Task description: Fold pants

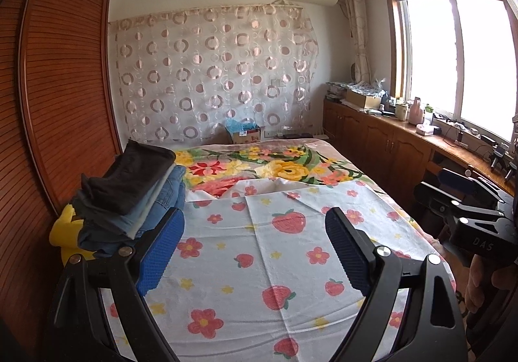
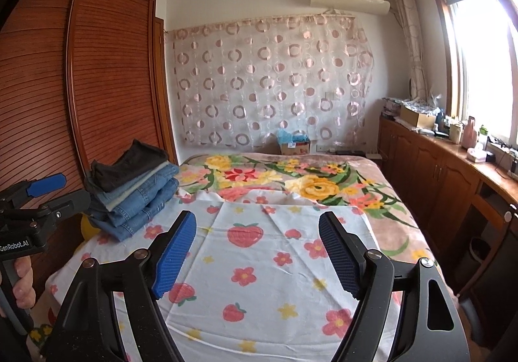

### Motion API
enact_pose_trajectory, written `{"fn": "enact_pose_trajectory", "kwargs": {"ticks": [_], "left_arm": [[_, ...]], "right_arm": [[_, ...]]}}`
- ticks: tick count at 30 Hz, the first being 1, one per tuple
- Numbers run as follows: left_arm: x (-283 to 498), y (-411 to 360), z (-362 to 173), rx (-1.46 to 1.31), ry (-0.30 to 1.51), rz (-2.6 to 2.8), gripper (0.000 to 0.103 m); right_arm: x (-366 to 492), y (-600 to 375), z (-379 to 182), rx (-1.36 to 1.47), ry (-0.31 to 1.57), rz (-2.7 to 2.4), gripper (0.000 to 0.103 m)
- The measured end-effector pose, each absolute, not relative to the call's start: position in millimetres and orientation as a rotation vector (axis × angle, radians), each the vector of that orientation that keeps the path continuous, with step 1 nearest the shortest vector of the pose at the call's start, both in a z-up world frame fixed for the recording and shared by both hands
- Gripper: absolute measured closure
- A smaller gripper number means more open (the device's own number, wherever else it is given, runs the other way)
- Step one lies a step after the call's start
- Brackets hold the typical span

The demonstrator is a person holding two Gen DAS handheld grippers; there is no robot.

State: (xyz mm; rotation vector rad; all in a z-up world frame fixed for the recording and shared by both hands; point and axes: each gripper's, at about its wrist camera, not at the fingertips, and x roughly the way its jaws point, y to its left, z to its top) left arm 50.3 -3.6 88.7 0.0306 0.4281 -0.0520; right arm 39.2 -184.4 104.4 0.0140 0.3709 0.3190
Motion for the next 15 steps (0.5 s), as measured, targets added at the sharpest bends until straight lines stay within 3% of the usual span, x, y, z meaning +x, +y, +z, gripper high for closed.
{"fn": "enact_pose_trajectory", "kwargs": {"ticks": [15], "left_arm": [[39.4, 13.0, 86.0, 0.012, 0.419, -0.017, 0.014]], "right_arm": [[37.3, -183.8, 96.9, 0.004, 0.333, 0.299, 0.022]]}}
